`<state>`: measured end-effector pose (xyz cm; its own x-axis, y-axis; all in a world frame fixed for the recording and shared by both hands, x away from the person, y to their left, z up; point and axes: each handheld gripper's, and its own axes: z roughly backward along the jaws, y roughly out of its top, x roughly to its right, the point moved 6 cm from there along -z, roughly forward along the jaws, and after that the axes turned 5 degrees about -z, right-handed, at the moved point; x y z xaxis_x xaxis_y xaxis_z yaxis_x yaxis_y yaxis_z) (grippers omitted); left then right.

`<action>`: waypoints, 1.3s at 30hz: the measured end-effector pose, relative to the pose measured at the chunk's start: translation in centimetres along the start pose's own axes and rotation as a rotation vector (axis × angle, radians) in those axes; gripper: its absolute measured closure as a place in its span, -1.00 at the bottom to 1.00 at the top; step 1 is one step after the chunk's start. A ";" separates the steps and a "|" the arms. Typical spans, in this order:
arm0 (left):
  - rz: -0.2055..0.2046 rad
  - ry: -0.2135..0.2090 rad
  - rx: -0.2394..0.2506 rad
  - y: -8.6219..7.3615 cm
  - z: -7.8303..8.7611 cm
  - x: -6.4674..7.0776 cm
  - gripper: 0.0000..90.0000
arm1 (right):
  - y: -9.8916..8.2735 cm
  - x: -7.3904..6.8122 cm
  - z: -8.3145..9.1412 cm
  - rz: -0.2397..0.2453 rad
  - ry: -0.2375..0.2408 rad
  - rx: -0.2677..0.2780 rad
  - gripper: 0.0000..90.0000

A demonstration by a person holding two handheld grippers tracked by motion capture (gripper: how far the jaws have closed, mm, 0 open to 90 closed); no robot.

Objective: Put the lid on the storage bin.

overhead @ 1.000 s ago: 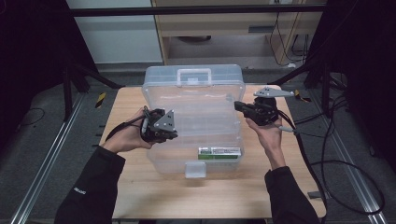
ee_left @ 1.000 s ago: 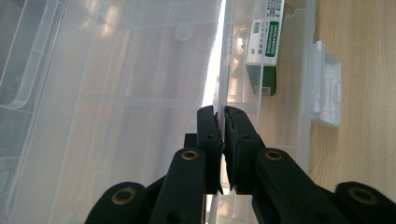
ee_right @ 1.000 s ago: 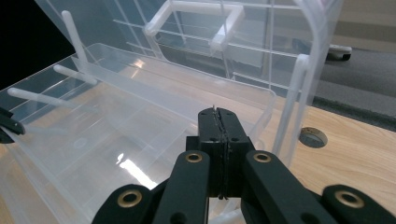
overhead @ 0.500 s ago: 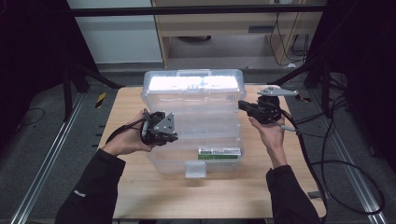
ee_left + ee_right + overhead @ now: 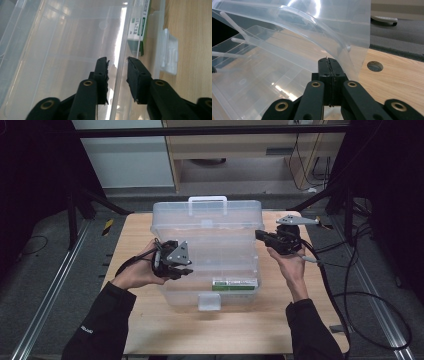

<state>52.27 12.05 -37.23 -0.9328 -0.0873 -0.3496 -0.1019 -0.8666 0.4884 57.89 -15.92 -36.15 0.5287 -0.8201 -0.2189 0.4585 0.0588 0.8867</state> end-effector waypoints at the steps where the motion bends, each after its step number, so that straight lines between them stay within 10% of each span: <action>1: 0.008 0.003 0.008 0.1 0.1 0.0 0.47 | 0.0 0.0 0.0 -0.001 0.001 0.002 1.00; 12: 0.179 0.036 0.133 0.7 0.2 -0.5 0.26 | -0.5 -0.1 0.3 0.006 0.014 0.008 1.00; 39: 0.390 0.135 0.324 0.3 0.9 -0.3 0.09 | -1.1 -0.3 0.6 0.019 0.028 -0.005 1.00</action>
<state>52.23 12.28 -36.23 -0.8720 -0.4545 -0.1819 0.1228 -0.5627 0.8175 56.79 -16.09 -36.85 0.5566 -0.8028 -0.2137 0.4523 0.0770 0.8886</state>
